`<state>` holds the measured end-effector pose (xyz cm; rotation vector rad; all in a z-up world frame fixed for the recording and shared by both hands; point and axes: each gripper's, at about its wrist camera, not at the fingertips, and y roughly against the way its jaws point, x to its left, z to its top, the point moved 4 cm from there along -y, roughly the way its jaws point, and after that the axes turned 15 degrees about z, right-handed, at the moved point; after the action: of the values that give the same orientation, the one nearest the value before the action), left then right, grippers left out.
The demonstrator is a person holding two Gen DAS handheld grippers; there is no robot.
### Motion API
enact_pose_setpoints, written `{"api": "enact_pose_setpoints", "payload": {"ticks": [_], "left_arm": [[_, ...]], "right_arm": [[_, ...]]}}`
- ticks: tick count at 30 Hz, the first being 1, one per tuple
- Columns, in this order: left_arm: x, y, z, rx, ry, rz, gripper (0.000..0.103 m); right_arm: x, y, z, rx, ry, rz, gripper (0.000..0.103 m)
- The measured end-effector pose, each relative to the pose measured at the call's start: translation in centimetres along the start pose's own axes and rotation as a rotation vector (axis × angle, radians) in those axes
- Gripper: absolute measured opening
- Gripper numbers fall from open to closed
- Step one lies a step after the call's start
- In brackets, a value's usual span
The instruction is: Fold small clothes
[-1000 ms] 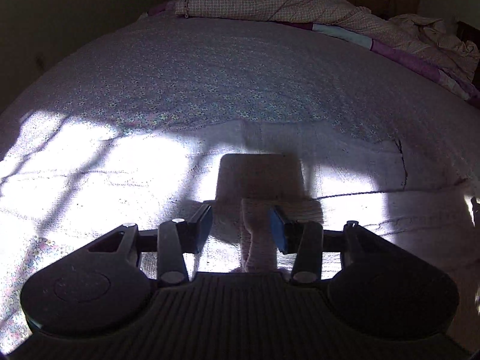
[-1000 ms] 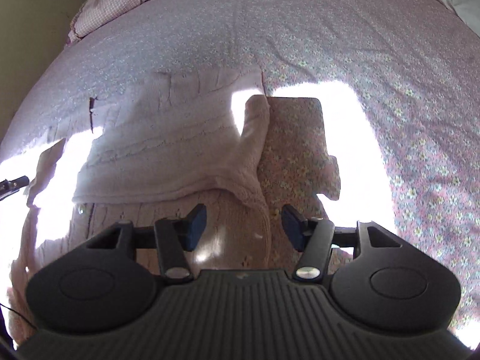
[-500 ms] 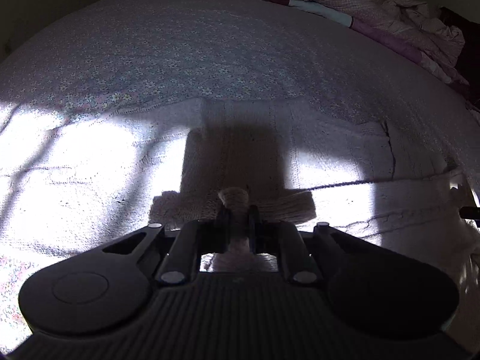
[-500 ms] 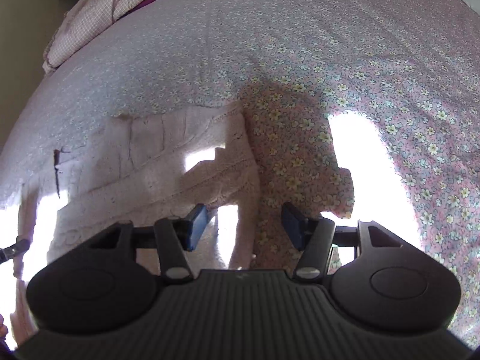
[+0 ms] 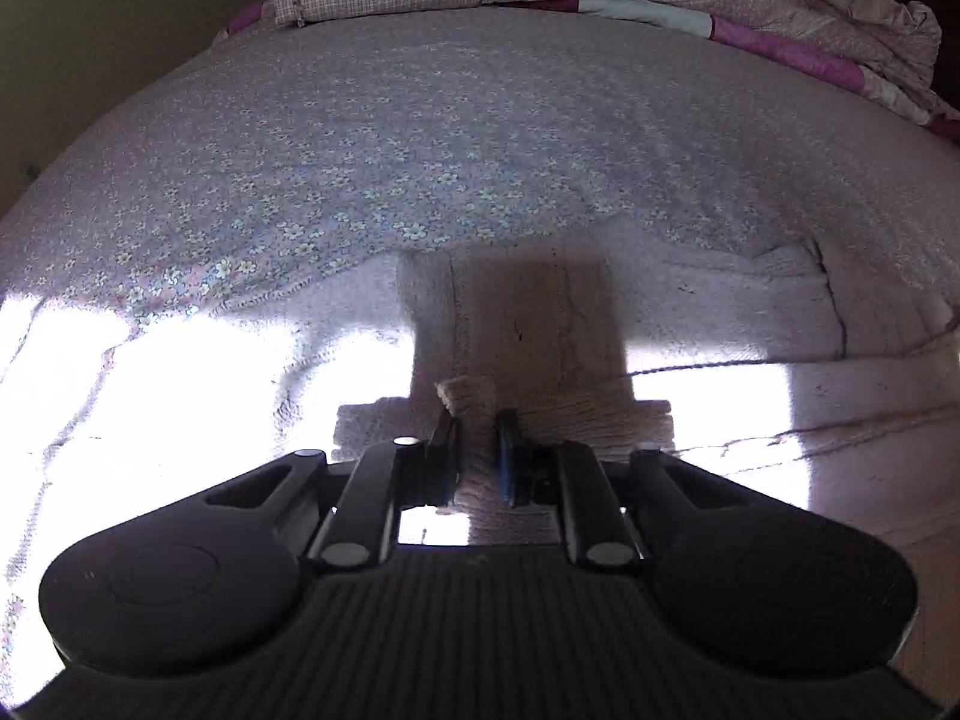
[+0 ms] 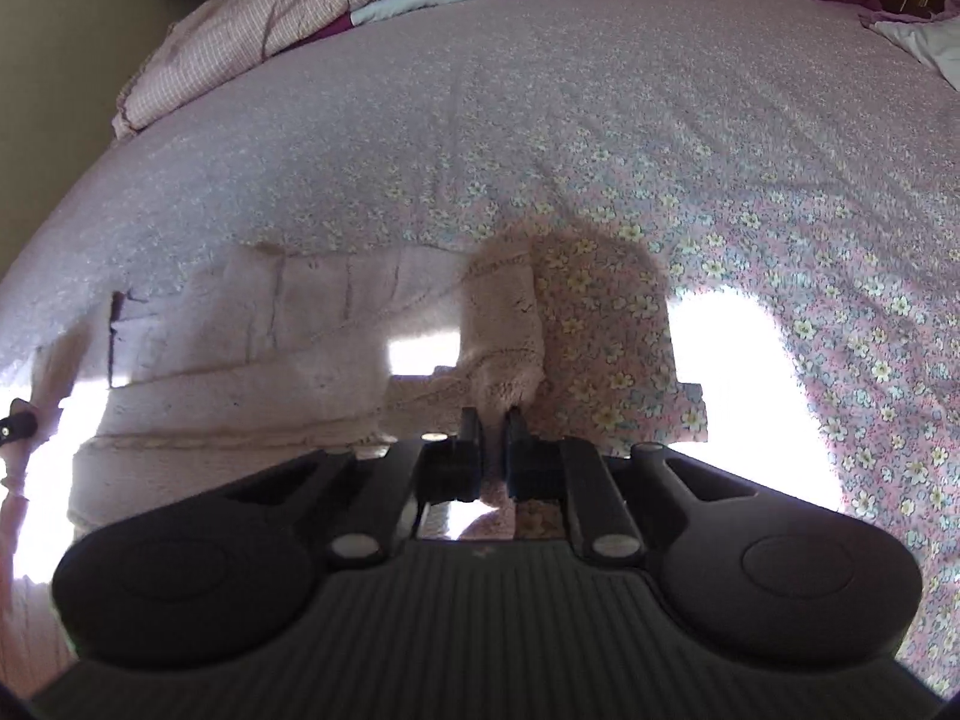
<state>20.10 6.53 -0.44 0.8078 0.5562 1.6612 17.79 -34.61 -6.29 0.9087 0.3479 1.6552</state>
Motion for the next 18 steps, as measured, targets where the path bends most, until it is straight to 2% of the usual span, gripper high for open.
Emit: {"api": "enact_pose_setpoints", "payload": {"ticks": [2, 5, 10, 18], "left_arm": [[0.2, 0.0, 0.0, -0.003, -0.002, 0.035, 0.046], [1.1, 0.2, 0.1, 0.025, 0.016, 0.02, 0.05], [2.4, 1.3, -0.1, 0.077, 0.033, 0.066, 0.063], [5.5, 4.4, -2.4, 0.173, 0.081, 0.14, 0.069]], "right_arm": [[-0.5, -0.1, -0.3, -0.025, -0.018, 0.002, 0.015], [-0.5, 0.0, -0.4, -0.031, -0.005, -0.003, 0.022], [0.0, 1.5, -0.4, -0.038, -0.006, -0.04, 0.059], [1.4, 5.4, -2.2, -0.042, -0.033, -0.027, 0.06]]}}
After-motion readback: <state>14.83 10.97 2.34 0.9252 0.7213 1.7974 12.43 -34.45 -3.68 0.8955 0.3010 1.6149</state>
